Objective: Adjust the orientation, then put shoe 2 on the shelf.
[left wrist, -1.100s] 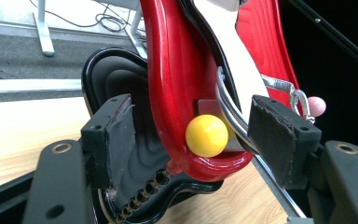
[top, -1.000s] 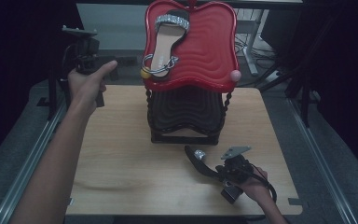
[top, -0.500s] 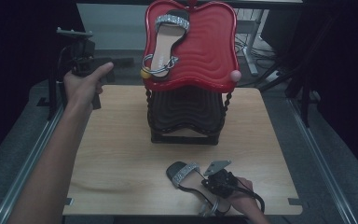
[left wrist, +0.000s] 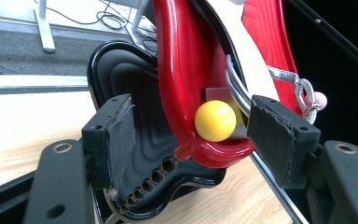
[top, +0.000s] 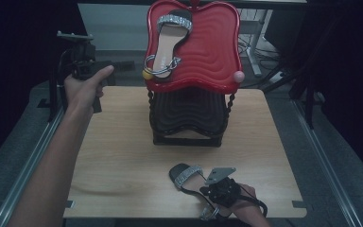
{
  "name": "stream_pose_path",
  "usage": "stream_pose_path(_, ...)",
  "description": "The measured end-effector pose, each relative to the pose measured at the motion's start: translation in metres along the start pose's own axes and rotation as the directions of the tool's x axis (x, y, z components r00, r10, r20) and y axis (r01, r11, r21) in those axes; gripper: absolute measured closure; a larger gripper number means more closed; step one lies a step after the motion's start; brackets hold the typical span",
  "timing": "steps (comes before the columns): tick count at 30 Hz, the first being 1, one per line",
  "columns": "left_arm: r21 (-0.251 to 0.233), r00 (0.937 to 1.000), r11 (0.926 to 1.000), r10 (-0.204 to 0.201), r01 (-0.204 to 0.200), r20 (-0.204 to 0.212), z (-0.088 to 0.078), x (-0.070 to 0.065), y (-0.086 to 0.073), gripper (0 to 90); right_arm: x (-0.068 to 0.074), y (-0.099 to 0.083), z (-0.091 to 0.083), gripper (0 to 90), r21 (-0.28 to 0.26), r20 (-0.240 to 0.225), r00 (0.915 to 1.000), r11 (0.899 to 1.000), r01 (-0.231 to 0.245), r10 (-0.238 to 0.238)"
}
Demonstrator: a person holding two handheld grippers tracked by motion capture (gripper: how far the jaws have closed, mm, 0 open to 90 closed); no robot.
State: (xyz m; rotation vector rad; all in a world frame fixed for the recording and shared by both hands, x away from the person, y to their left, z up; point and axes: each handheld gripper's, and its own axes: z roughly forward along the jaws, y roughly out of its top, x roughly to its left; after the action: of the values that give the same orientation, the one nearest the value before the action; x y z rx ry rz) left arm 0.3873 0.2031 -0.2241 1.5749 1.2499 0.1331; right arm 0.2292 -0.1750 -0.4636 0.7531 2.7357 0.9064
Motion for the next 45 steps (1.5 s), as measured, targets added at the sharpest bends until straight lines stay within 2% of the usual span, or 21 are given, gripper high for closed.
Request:
stream_pose_path(6, 0.005, 1.0, 1.0, 0.003, -0.003, -0.001, 0.001, 0.0, -0.001, 32.2, -0.001, -0.003, -0.001, 89.4, -0.003, -0.042, 0.9987, 1.0, -0.028, 0.028)
stream_pose_path(14, 0.012, 1.0, 0.9999, 0.006, -0.006, -0.003, 0.002, 0.0, -0.001, 32.1, 0.007, -0.004, 0.006, 89.4, 0.036, -0.066, 0.9978, 0.999, -0.004, 0.006)
stream_pose_path(20, 0.011, 1.0, 0.9999, 0.005, -0.005, -0.006, 0.001, 0.0, -0.001, 32.1, 0.008, -0.005, 0.009, 89.4, 0.054, -0.065, 0.9979, 0.999, 0.007, -0.003)
stream_pose_path(25, 0.009, 1.0, 1.0, 0.003, -0.003, -0.008, 0.0, 0.0, -0.001, 32.2, 0.008, -0.008, 0.014, 89.4, 0.098, -0.053, 0.9986, 0.995, 0.01, -0.005)
stream_pose_path(37, 0.012, 1.0, 0.9999, 0.004, -0.004, -0.007, 0.002, 0.0, -0.003, 32.3, 0.008, -0.007, 0.015, 89.5, 0.111, -0.059, 0.9982, 0.994, 0.015, -0.009)
stream_pose_path(39, 0.01, 1.0, 0.9999, 0.004, -0.004, -0.008, 0.001, 0.0, -0.003, 32.3, 0.012, -0.008, 0.015, 89.5, 0.129, -0.088, 0.9959, 0.991, 0.032, -0.021)
stream_pose_path(40, 0.005, 1.0, 1.0, -0.001, 0.001, -0.009, 0.0, 0.0, -0.002, 32.3, 0.015, -0.009, 0.018, 89.5, 0.154, -0.08, 0.9962, 0.987, 0.046, -0.033)
stream_pose_path(43, 0.005, 0.9999, 1.0, 0.004, -0.004, -0.011, -0.001, 0.001, -0.002, 32.4, 0.014, -0.01, 0.02, 89.5, 0.16, -0.066, 0.9974, 0.986, 0.039, -0.029)
stream_pose_path(45, 0.007, 0.9999, 1.0, 0.006, -0.006, -0.013, -0.001, 0.001, -0.002, 32.4, 0.008, -0.01, 0.019, 89.5, 0.162, -0.062, 0.9978, 0.986, 0.034, -0.024)
